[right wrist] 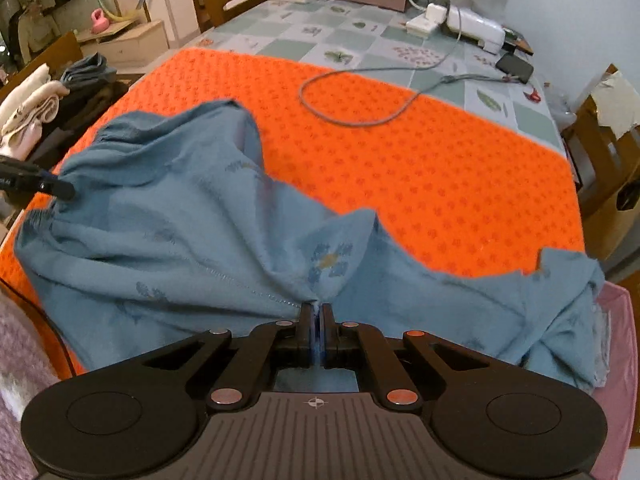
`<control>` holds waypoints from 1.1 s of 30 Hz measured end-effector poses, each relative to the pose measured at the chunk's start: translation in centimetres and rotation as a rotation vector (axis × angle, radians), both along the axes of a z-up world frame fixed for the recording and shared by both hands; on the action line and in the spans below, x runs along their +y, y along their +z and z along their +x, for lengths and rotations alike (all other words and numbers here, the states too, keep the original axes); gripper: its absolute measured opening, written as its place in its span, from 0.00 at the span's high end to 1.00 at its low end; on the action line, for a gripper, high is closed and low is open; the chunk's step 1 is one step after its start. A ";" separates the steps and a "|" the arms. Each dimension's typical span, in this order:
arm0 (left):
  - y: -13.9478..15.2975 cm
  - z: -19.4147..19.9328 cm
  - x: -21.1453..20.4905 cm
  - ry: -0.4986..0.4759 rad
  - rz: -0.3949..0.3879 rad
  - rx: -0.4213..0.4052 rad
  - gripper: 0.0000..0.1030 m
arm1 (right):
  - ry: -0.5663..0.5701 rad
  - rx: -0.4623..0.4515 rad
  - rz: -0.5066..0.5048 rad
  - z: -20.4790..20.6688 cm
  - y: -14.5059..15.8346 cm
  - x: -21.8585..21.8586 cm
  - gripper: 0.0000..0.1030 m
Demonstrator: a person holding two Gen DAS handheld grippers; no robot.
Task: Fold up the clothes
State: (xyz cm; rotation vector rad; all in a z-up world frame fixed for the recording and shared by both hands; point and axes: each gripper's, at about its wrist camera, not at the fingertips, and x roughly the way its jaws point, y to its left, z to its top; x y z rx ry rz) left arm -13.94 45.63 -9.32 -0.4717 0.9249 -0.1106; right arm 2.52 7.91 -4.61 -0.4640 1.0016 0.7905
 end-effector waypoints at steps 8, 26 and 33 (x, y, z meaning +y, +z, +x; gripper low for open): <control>-1.8 0.8 1.8 0.029 -0.060 0.045 0.52 | 0.112 -0.073 -0.021 -0.5 0.1 1.7 0.89; 1.6 -0.4 -3.6 -0.125 -0.041 -0.024 0.46 | 0.334 -0.198 -0.075 -0.9 1.6 6.7 0.64; 2.3 -1.1 -4.9 -0.152 0.069 -0.044 0.46 | 0.297 -0.028 0.080 -1.5 2.5 12.4 0.65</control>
